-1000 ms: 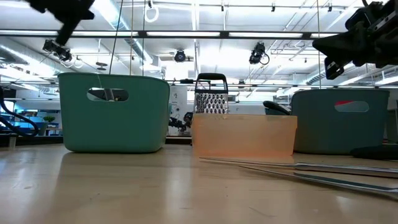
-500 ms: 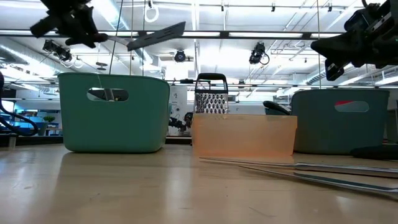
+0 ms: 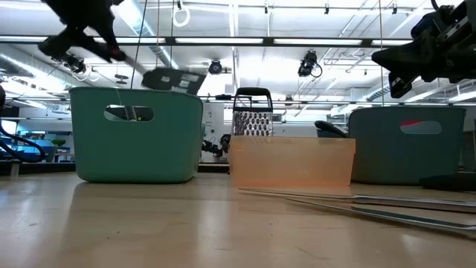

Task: Pick & Place Kitchen Items
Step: Put the black spatula into the green bin

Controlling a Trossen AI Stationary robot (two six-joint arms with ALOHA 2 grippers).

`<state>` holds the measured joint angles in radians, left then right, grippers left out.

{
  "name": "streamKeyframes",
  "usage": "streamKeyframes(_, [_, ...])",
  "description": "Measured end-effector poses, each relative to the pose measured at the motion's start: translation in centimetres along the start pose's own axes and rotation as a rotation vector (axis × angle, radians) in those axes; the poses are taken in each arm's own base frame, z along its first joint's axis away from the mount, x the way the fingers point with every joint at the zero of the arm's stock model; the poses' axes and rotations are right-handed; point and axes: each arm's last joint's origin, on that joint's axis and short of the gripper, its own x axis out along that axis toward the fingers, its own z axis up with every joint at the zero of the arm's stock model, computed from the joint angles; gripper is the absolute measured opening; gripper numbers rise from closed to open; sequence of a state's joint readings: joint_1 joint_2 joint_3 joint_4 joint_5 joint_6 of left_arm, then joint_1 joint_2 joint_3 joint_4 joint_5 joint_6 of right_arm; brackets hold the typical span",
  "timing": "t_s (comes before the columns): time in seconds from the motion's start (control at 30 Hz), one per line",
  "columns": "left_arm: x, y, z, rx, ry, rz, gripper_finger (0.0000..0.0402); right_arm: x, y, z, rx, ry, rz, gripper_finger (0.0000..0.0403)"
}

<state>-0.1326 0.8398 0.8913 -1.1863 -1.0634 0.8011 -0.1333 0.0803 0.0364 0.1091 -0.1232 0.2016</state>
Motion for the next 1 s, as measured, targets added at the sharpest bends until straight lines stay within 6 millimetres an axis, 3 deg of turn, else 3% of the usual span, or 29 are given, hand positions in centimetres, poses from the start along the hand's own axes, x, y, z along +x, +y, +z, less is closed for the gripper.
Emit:
streamKeyframes(0.13, [0.9,-1.8,0.5,0.101,0.030,-0.018,0.0115,0.0,0.0,0.0,0.000,0.001,0.000,0.0016])
streamKeyframes(0.63, [3.0,-4.7,3.4,0.242,-0.020,-0.105,0.0115,0.0,0.0,0.0,0.000,0.000,-0.004,0.0016])
streamKeyframes(1.0, [3.6,-5.1,4.5,0.284,-0.028,-0.107,0.0115,0.0,0.0,-0.1,0.001,0.010,-0.006,0.0016])
